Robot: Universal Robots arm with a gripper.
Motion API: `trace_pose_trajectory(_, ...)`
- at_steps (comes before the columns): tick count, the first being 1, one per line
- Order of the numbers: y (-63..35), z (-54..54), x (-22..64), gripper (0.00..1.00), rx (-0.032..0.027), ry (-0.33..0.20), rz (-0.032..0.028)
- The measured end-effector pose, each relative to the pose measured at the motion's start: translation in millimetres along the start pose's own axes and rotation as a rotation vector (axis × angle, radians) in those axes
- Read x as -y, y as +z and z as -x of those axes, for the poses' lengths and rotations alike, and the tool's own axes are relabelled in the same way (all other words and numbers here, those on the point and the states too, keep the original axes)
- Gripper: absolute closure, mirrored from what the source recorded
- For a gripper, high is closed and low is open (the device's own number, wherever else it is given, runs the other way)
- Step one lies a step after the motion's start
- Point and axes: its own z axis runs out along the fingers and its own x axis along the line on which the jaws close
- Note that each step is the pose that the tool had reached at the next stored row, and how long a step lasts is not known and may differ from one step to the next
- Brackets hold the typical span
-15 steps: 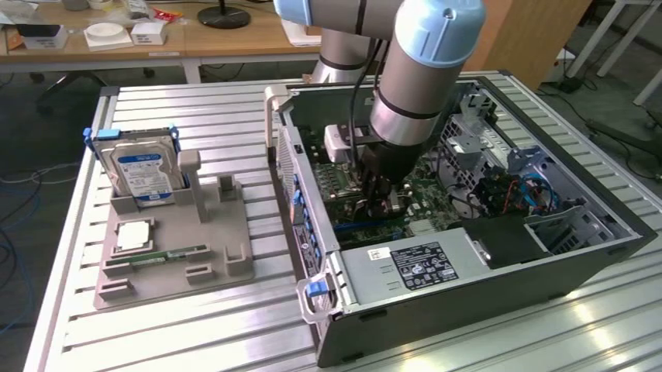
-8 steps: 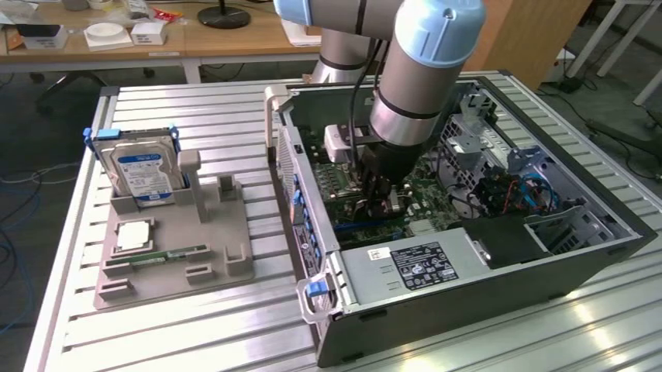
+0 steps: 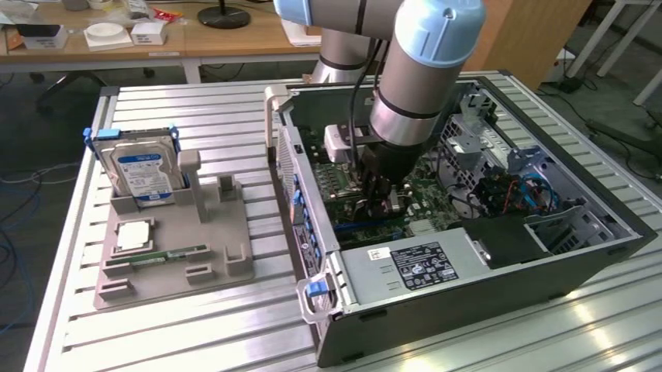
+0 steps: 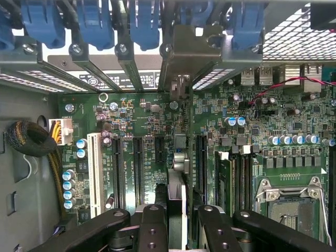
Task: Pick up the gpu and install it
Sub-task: 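Insert the gpu into the slot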
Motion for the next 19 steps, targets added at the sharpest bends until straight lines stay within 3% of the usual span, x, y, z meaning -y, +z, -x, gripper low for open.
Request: trace_pose_trajectory(19,0.6,2.7,-0.1,0.73,-0.0007,-0.027,0.0017)
